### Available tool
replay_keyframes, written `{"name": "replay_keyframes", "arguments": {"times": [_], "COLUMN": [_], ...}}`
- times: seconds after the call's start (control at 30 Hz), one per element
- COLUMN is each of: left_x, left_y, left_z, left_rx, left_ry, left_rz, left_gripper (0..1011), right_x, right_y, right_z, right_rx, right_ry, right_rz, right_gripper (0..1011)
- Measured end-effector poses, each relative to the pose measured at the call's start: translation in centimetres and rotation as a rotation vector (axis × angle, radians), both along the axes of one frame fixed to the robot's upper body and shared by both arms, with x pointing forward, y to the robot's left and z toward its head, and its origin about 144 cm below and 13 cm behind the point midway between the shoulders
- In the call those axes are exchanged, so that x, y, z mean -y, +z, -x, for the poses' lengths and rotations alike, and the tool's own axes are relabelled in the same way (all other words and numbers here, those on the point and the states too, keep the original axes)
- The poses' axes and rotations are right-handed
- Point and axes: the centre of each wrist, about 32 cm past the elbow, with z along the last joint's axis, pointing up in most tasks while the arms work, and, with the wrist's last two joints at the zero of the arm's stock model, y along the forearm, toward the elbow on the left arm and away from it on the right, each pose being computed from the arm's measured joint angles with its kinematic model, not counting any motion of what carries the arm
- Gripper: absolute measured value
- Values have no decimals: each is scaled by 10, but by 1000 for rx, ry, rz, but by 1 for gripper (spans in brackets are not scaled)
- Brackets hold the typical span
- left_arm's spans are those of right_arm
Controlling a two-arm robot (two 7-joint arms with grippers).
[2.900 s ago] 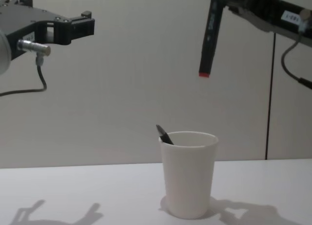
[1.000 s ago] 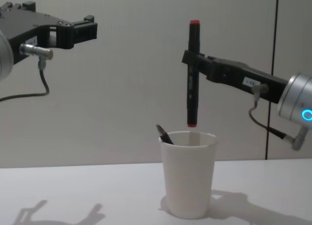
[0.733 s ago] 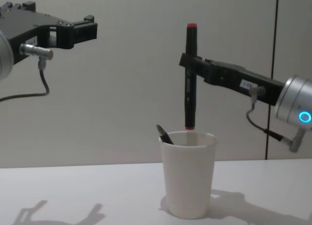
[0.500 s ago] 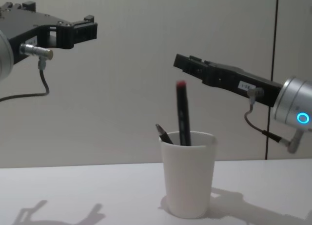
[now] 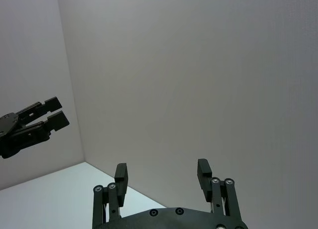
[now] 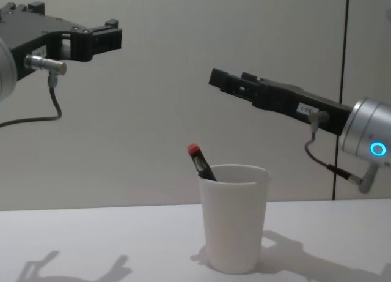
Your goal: Place the pen into the pen holder.
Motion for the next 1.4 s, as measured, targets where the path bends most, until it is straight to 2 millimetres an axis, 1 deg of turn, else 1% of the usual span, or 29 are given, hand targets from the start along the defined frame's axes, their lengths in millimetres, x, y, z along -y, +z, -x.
{"name": "replay_keyframes", "arguments": {"times": [0.2,0.43,0.53,0.6,0.87,0.97,1.23,1.27,1.4], "left_x": [0,0,0,0,0,0,0,0,0], "left_y": [0,0,0,0,0,0,0,0,0], "left_z": [0,0,0,0,0,0,0,0,0], "left_rx": [0,0,0,0,0,0,0,0,0], "left_ry": [0,0,0,0,0,0,0,0,0], "left_rz": [0,0,0,0,0,0,0,0,0], "left_gripper": [1001,1001,1001,1001,1001,1001,1001,1001,1001], "right_x": [1,11,20,24,51,66,97,104,117], "right_y": [3,22,32,36,55,64,80,84,91], "right_z": [0,5,10,13,29,38,58,62,72], "right_rx": [8,55,82,90,136,155,191,199,213], "right_ry": [1,-24,-54,-70,-164,-215,-330,-352,-399], "right_rz": [-5,-27,-38,-43,-54,-56,-59,-57,-59], "right_gripper": [998,1001,1001,1001,1001,1001,1001,1001,1001]}}
